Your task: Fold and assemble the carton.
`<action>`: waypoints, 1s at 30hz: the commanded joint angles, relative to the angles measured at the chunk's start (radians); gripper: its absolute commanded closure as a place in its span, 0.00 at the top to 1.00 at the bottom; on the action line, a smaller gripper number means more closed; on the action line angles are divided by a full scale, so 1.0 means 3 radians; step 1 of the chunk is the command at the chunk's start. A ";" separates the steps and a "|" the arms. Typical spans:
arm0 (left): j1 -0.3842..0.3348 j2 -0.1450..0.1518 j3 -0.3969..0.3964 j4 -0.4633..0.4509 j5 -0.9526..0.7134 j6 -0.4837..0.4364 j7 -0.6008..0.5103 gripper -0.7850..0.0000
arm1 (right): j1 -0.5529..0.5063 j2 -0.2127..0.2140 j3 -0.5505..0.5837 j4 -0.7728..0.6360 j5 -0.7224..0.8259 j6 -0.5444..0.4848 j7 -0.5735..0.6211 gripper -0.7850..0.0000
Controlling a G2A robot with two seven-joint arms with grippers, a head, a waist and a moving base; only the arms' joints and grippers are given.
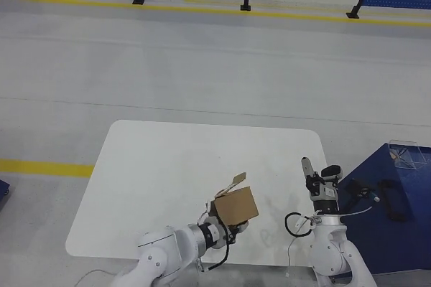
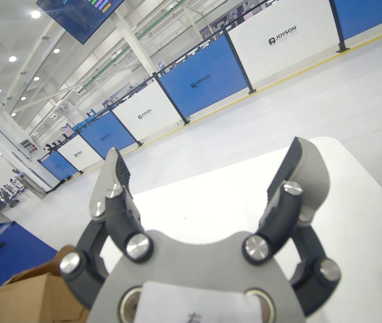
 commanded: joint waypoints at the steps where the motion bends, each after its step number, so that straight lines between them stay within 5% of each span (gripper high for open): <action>1: -0.0173 -0.0050 0.0078 0.0024 -0.0489 -0.0279 0.0791 0.00 | 0.0000 0.0000 0.0000 0.0000 0.0000 0.0000 0.0000 1.00; 7: -0.0552 -0.0158 0.0329 -0.0013 -0.0729 -0.0972 0.2000 0.00 | 0.0000 0.0000 0.0000 0.0000 0.0000 0.0000 0.0000 1.00; 14: -0.0814 -0.0279 0.0609 0.0053 -0.0460 -0.1681 0.2671 0.00 | 0.0000 0.0000 0.0000 0.0000 0.0000 0.0000 0.0000 1.00; 17: -0.0823 -0.0328 0.0796 0.0670 -0.0181 -0.1810 0.2355 0.00 | 0.0000 0.0000 0.0000 0.0000 0.0000 0.0000 0.0000 1.00; 23: -0.1020 -0.0473 0.0963 0.1183 -0.0007 -0.2173 0.2304 0.00 | 0.0000 0.0000 0.0000 0.0000 0.0000 0.0000 0.0000 1.00; 30: -0.1210 -0.0630 0.0992 0.1702 -0.0244 -0.2246 0.2241 0.00 | 0.0000 0.0000 0.0000 0.0000 0.0000 0.0000 0.0000 1.00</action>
